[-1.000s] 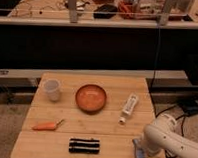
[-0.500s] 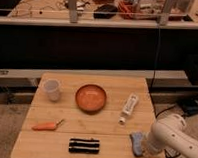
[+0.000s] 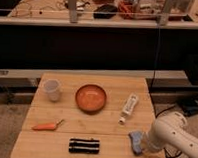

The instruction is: Place the white sponge in the ceramic bowl

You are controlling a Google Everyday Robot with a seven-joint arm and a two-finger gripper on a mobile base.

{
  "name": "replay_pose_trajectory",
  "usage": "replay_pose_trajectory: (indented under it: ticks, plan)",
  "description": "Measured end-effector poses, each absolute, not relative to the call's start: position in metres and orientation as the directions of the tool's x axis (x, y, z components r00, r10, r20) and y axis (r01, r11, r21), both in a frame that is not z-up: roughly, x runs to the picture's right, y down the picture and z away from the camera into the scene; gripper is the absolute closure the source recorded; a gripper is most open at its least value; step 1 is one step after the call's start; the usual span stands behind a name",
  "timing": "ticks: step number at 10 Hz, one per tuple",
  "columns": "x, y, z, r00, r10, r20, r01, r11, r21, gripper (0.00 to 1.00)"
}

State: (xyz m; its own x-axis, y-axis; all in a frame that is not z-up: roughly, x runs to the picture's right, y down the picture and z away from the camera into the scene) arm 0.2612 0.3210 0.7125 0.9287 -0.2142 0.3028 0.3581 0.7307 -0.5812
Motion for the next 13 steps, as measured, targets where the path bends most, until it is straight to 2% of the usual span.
replay_pose_trajectory:
  ticks: [4,8,13]
  plan:
    - [0.257,0.292,0.689,0.923,-0.228,0.311,0.363,0.785,-0.502,1.00]
    - [0.244,0.274,0.685,0.911,-0.250,0.327,0.384,0.801,-0.459,1.00]
    - [0.229,0.224,0.686,0.893,-0.296,0.340,0.416,0.830,-0.371,1.00]
